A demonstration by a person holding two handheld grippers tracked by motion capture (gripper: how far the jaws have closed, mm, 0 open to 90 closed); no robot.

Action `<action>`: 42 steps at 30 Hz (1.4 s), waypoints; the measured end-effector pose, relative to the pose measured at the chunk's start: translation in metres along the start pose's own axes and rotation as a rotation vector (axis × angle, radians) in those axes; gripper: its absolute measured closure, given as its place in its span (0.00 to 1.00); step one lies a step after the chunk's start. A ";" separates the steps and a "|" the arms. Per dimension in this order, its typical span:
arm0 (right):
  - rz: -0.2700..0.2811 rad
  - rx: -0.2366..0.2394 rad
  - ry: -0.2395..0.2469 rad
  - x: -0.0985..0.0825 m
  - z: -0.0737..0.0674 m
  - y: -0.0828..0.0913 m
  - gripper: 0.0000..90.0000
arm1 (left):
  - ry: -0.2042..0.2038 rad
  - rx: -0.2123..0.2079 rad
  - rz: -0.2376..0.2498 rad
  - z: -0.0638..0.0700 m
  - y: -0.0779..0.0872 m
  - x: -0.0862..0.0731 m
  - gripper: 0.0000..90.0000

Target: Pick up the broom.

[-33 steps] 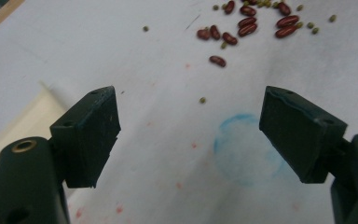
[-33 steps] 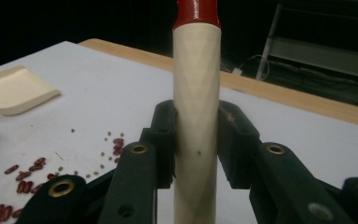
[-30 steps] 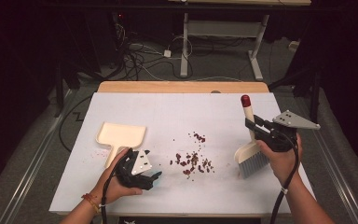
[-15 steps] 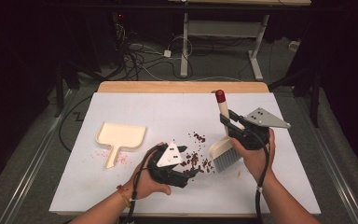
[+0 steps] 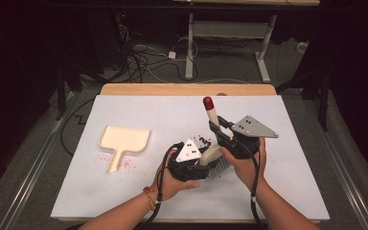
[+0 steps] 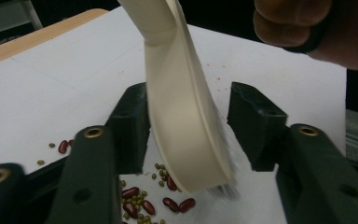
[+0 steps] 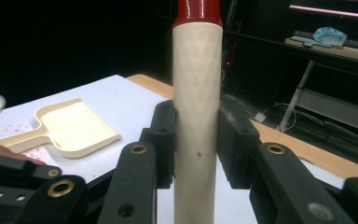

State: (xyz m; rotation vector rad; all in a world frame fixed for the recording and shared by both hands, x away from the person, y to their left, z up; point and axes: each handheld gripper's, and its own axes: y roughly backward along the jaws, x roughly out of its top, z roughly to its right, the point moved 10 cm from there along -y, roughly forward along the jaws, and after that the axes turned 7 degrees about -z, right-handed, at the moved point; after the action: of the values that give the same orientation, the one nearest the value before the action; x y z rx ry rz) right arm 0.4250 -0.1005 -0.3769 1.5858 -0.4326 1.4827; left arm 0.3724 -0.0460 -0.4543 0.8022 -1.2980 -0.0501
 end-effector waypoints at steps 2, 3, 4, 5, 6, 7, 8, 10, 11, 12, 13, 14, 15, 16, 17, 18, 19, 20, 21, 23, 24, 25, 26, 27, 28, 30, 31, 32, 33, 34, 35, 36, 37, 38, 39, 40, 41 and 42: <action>0.005 0.010 -0.001 0.000 -0.004 0.001 0.78 | 0.009 -0.003 0.008 -0.002 0.001 0.000 0.61; 0.005 0.010 -0.001 0.000 -0.004 0.001 0.78 | 0.009 0.001 0.007 -0.003 0.002 0.000 0.61; 0.008 0.011 -0.002 0.000 -0.006 0.002 0.78 | 0.009 -0.002 0.006 -0.004 0.002 0.000 0.62; 0.011 0.011 0.000 0.001 -0.007 0.003 0.78 | 0.009 -0.004 0.003 -0.005 0.003 -0.001 0.62; 0.021 0.013 0.011 0.002 -0.009 0.006 0.78 | 0.007 -0.003 -0.004 -0.006 0.003 -0.002 0.65; 0.021 0.013 0.011 0.002 -0.009 0.006 0.78 | 0.005 0.004 -0.008 -0.007 0.003 -0.003 0.65; 0.019 0.025 0.020 0.003 -0.012 0.009 0.78 | -0.001 0.008 -0.014 -0.010 0.004 -0.005 0.67; 0.022 0.041 0.029 0.004 -0.014 0.013 0.78 | -0.003 0.000 -0.029 -0.015 0.008 -0.007 0.70; 0.024 0.057 0.038 0.005 -0.015 0.015 0.77 | 0.003 0.006 -0.037 -0.019 0.010 -0.009 0.72; 0.024 0.057 0.038 0.005 -0.015 0.015 0.77 | 0.012 0.002 -0.034 -0.023 0.013 -0.010 0.72; 0.025 0.094 0.051 0.004 -0.017 0.020 0.77 | -0.006 -0.011 -0.042 -0.025 0.016 -0.011 0.73; 0.022 0.125 0.052 0.004 -0.018 0.022 0.77 | -0.030 -0.015 -0.053 -0.025 0.018 -0.013 0.73; 0.016 0.152 0.060 0.002 -0.019 0.024 0.76 | -0.051 -0.014 -0.066 -0.024 0.020 -0.015 0.73; 0.003 0.174 0.077 0.001 -0.020 0.025 0.75 | -0.075 -0.023 -0.085 -0.022 0.022 -0.017 0.73; -0.015 0.196 0.097 -0.001 -0.022 0.027 0.72 | -0.119 -0.052 -0.112 -0.018 0.027 -0.023 0.73; -0.015 0.196 0.097 -0.001 -0.022 0.027 0.72 | -0.119 -0.052 -0.112 -0.018 0.027 -0.023 0.73; -0.021 0.215 0.128 -0.002 -0.024 0.029 0.70 | -0.138 -0.059 -0.127 -0.017 0.029 -0.025 0.73; -0.035 0.278 0.189 -0.006 -0.030 0.035 0.61 | -0.157 -0.063 -0.133 -0.016 0.031 -0.027 0.73; -0.035 0.278 0.189 -0.006 -0.030 0.035 0.61 | -0.170 -0.074 -0.139 -0.015 0.034 -0.028 0.73; -0.077 0.364 0.263 -0.016 -0.035 0.038 0.54 | -0.190 -0.098 -0.144 -0.013 0.039 -0.031 0.73; -0.128 0.452 0.306 -0.028 -0.038 0.039 0.51 | -0.198 -0.106 -0.143 -0.012 0.041 -0.032 0.73; -0.128 0.452 0.306 -0.028 -0.038 0.039 0.51 | -0.201 -0.120 -0.138 -0.011 0.043 -0.032 0.73; -0.173 0.476 0.318 -0.041 -0.035 0.034 0.48 | -0.204 -0.133 -0.135 -0.010 0.044 -0.033 0.73; -0.173 0.476 0.318 -0.041 -0.035 0.034 0.48 | -0.213 -0.141 -0.134 -0.009 0.046 -0.033 0.73; -0.218 0.518 0.331 -0.055 -0.035 0.027 0.46 | -0.218 -0.148 -0.132 -0.008 0.047 -0.033 0.73; -0.235 0.530 0.334 -0.061 -0.035 0.024 0.46 | -0.231 -0.169 -0.130 -0.006 0.050 -0.033 0.73; -0.272 0.568 0.345 -0.073 -0.036 0.019 0.45 | -0.233 -0.181 -0.127 -0.005 0.051 -0.033 0.73; -0.288 0.583 0.354 -0.078 -0.037 0.017 0.46 | -0.240 -0.190 -0.127 -0.004 0.052 -0.034 0.73; -0.288 0.583 0.354 -0.078 -0.037 0.017 0.46 | -0.244 -0.201 -0.128 -0.003 0.052 -0.034 0.73; -0.301 0.648 0.357 -0.086 -0.040 0.017 0.55 | -0.249 -0.222 -0.129 -0.001 0.052 -0.036 0.73; -0.302 0.673 0.357 -0.088 -0.042 0.017 0.57 | -0.249 -0.222 -0.129 -0.001 0.052 -0.036 0.73; -0.311 0.690 0.350 -0.090 -0.043 0.017 0.58 | -0.245 -0.252 -0.131 0.000 0.052 -0.037 0.73; -0.321 0.718 0.350 -0.091 -0.045 0.018 0.62 | -0.245 -0.252 -0.131 0.000 0.052 -0.037 0.73; -0.321 0.718 0.350 -0.091 -0.045 0.018 0.62 | -0.248 -0.265 -0.125 0.001 0.052 -0.038 0.73; -0.343 0.748 0.365 -0.096 -0.048 0.020 0.65 | -0.255 -0.269 -0.125 0.002 0.053 -0.038 0.72; -0.350 0.759 0.365 -0.098 -0.049 0.021 0.67 | -0.258 -0.272 -0.125 0.002 0.054 -0.038 0.71; -0.353 0.773 0.372 -0.099 -0.052 0.022 0.72 | -0.255 -0.266 -0.114 -0.001 0.055 -0.037 0.68; -0.349 0.787 0.383 -0.101 -0.054 0.024 0.74 | -0.255 -0.266 -0.114 -0.001 0.055 -0.037 0.64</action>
State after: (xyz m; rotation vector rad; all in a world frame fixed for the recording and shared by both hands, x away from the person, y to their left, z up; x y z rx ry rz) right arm 0.3515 -0.1020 -0.4676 1.7601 0.6990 1.7160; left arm 0.3398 0.0121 -0.4547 0.6546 -1.4472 -0.4196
